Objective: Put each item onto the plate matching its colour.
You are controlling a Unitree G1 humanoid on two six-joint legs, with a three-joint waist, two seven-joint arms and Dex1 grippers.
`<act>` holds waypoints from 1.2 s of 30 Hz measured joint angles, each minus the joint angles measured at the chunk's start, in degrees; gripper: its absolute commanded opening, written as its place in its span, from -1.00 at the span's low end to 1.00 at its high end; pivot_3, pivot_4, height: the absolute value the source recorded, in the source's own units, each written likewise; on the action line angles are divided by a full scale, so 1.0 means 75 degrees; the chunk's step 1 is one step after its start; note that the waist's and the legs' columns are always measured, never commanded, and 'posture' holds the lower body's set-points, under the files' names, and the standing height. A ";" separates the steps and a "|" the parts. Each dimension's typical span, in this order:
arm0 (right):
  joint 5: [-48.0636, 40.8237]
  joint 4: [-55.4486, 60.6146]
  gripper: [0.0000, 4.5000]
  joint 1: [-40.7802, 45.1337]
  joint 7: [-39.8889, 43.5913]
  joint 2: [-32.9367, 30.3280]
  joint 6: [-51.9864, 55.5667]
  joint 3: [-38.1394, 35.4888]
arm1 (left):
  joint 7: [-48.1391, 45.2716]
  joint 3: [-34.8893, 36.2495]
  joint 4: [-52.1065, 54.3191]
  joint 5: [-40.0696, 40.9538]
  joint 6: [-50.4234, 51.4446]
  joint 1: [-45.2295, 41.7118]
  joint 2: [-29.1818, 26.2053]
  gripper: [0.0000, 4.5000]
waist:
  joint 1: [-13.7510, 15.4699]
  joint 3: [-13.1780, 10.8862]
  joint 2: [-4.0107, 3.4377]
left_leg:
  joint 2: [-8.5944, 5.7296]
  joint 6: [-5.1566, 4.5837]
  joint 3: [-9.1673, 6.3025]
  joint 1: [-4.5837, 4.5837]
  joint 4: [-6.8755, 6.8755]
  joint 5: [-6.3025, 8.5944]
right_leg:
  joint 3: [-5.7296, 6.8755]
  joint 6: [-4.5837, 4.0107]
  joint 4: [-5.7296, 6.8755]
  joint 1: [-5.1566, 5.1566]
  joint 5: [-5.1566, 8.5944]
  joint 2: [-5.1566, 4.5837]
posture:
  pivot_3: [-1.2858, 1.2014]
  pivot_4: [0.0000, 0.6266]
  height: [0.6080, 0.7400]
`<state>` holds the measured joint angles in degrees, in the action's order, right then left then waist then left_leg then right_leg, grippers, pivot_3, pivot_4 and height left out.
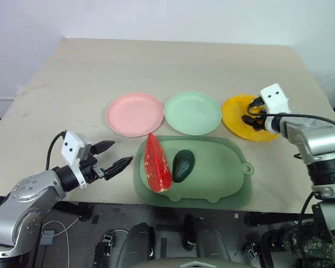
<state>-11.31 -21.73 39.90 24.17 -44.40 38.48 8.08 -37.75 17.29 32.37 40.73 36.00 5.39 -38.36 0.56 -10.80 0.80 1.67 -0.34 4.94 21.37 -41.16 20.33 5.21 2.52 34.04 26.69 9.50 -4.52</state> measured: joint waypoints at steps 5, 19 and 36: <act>0.0488 -0.0162 0.99 0.0095 0.0340 -0.0001 -0.0808 -0.0038 | 0.0127 0.0080 0.0090 0.0010 0.0000 0.0155 0.0019 1.00 | -0.0043 -0.0001 -0.0003 | 0.0007 0.0001 0.0000 -0.0004 0.0001 0.0000 | -0.0001 0.0000 0.0005 0.0001 0.0000 0.0002 | 0.03 -0.52 1.00; -0.1730 0.5507 0.99 -0.2257 0.4247 -0.1932 -0.1355 -0.1941 | -0.0042 0.0126 -0.0070 0.0103 0.0021 -0.0233 -0.0168 1.00 | 0.0002 -0.0008 -0.0013 | 0.0018 0.0000 -0.0011 -0.0017 0.0003 0.0001 | 0.0011 -0.0002 0.0000 -0.0014 0.0005 0.0002 | 0.03 -0.52 1.00; -0.1851 0.6335 0.99 -0.1780 0.5878 -0.1269 -0.2147 -0.0403 | -0.0153 -0.0113 -0.0344 0.0040 -0.0004 -0.0383 -0.0188 1.00 | 0.0027 -0.0009 -0.0011 | 0.0011 0.0002 -0.0009 -0.0013 0.0000 0.0000 | 0.0008 -0.0018 0.0002 -0.0011 0.0014 -0.0004 | 0.03 -0.52 1.00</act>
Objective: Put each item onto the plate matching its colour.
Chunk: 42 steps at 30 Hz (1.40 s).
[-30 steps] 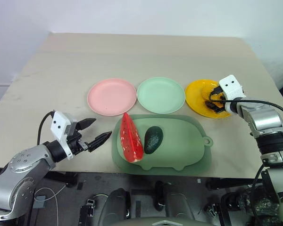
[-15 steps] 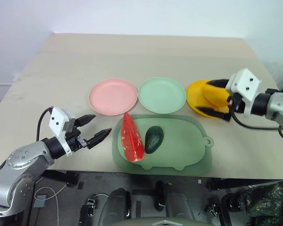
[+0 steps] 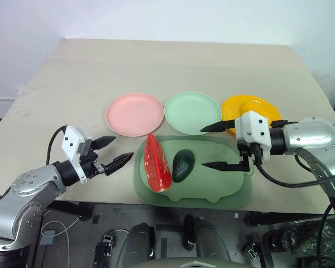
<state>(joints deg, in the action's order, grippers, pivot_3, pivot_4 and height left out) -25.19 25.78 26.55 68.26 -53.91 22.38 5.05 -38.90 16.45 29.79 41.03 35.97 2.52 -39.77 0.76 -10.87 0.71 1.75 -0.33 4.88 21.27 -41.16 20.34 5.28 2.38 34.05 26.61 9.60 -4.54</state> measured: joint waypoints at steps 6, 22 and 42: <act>0.1405 -0.0853 0.99 0.1151 0.1004 0.0317 -0.2331 0.1052 | 0.0023 -0.0049 0.0003 -0.0039 -0.0011 -0.0105 0.0009 1.00 | -0.0030 0.0000 -0.0001 | -0.0002 0.0005 0.0004 -0.0008 0.0001 -0.0003 | -0.0001 0.0004 0.0006 0.0000 -0.0003 0.0008 | 0.03 -0.52 1.00; 0.3960 -0.4725 0.99 0.3026 0.1538 0.2010 -0.6893 0.2866 | 0.0164 -0.0152 0.0143 -0.0063 -0.0042 -0.0011 0.0163 1.00 | -0.0021 -0.0001 -0.0002 | -0.0002 0.0056 0.0006 -0.0008 -0.0002 -0.0032 | 0.0001 0.0011 0.0010 -0.0003 -0.0010 0.0003 | 0.03 -0.52 1.00; 0.4748 -0.5978 0.99 0.3250 0.1581 0.2331 -0.9106 0.3535 | 0.0214 -0.0150 0.0162 -0.0061 -0.0042 0.0040 0.0162 1.00 | -0.0034 -0.0002 -0.0004 | 0.0004 0.0058 0.0005 -0.0010 -0.0002 -0.0033 | 0.0002 0.0011 0.0013 -0.0003 -0.0011 0.0000 | 0.03 -0.52 1.00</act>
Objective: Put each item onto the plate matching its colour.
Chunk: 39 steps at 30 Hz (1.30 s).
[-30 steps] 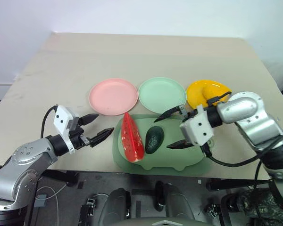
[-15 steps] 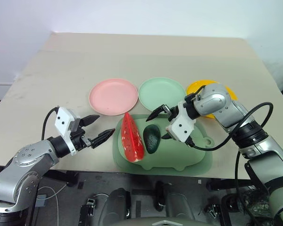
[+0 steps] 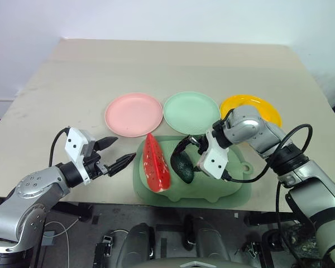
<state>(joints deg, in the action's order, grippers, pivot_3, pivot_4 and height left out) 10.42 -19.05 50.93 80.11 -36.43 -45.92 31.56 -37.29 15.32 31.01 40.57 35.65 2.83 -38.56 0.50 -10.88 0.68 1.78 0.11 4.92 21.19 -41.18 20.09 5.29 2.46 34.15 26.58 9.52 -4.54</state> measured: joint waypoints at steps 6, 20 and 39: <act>0.0335 -0.0235 0.99 0.0175 -0.0339 0.0117 -0.0426 0.0055 | 0.0004 0.0000 0.0001 -0.0001 -0.0001 -0.0001 0.0000 1.00 | -0.0036 0.0000 0.0000 | 0.0001 0.0005 0.0000 -0.0004 0.0001 -0.0003 | 0.0000 0.0000 0.0003 -0.0001 0.0000 0.0001 | 0.03 -0.52 1.00; 0.0301 -0.0272 0.44 0.0081 -0.0445 -0.0083 -0.0472 0.0179 | 0.0002 0.0000 0.0000 -0.0004 -0.0007 0.0000 -0.0001 1.00 | -0.0029 0.0000 -0.0001 | 0.0002 0.0004 -0.0001 -0.0008 0.0001 -0.0002 | -0.0001 -0.0001 0.0002 -0.0006 0.0000 0.0000 | 0.03 -0.52 1.00; 0.0672 -0.0701 0.44 0.0148 -0.1300 -0.0431 -0.0431 0.0006 | 0.0001 0.0000 0.0004 -0.0002 -0.0008 0.0105 -0.0004 1.00 | -0.0032 -0.0001 -0.0002 | 0.0002 0.0004 0.0001 -0.0007 0.0001 -0.0002 | -0.0001 -0.0003 0.0002 -0.0004 0.0001 0.0001 | 0.03 -0.52 1.00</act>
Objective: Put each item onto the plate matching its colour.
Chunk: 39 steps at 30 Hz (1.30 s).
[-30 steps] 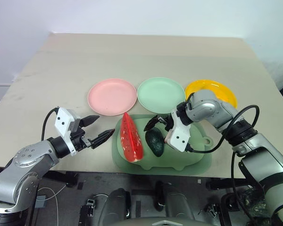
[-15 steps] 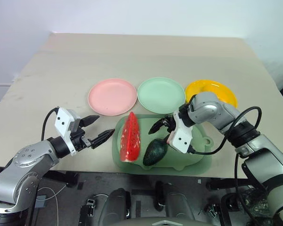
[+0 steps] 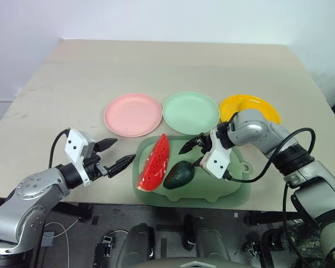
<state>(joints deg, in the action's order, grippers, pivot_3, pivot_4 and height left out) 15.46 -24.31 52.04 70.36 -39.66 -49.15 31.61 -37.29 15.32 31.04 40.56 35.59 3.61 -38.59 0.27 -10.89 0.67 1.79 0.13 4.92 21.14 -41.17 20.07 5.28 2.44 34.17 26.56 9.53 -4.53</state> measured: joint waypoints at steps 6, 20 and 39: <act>-0.0136 -0.0364 0.96 0.0387 0.0179 -0.0420 0.0048 -0.0151 | -0.0006 -0.0001 -0.0001 0.0000 0.0000 -0.0007 -0.0002 1.00 | 0.0010 0.0000 0.0000 | 0.0000 0.0000 -0.0001 0.0001 0.0000 0.0000 | 0.0000 0.0000 -0.0002 0.0000 0.0000 0.0000 | 0.03 -0.52 1.00; -0.2822 0.1081 0.98 0.0221 0.2586 -0.2237 0.2010 -0.0523 | -0.0157 0.0006 -0.0005 0.0008 0.0008 -0.0042 -0.0073 1.00 | 0.0040 -0.0010 -0.0016 | 0.0005 -0.0013 -0.0003 0.0008 0.0003 0.0008 | 0.0001 0.0002 -0.0002 0.0009 -0.0001 -0.0001 | 0.03 -0.52 1.00; -0.4543 0.5755 0.98 -0.1670 0.1519 -0.1581 0.7577 -0.1132 | -0.0196 0.0008 -0.0052 0.0011 0.0029 -0.0106 -0.0115 1.00 | 0.0058 -0.0005 -0.0008 | 0.0003 -0.0039 -0.0007 0.0012 0.0000 0.0022 | 0.0009 -0.0002 -0.0002 0.0008 -0.0001 -0.0001 | 0.03 -0.52 1.00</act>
<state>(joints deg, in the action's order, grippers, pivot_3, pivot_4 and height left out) -18.61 18.86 39.51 81.75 -51.52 7.68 23.11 -38.76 15.38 30.65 40.64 35.81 2.82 -39.45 0.70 -10.93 0.61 1.82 -0.16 4.87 21.23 -41.17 20.24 5.35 2.43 34.15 26.62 9.52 -4.54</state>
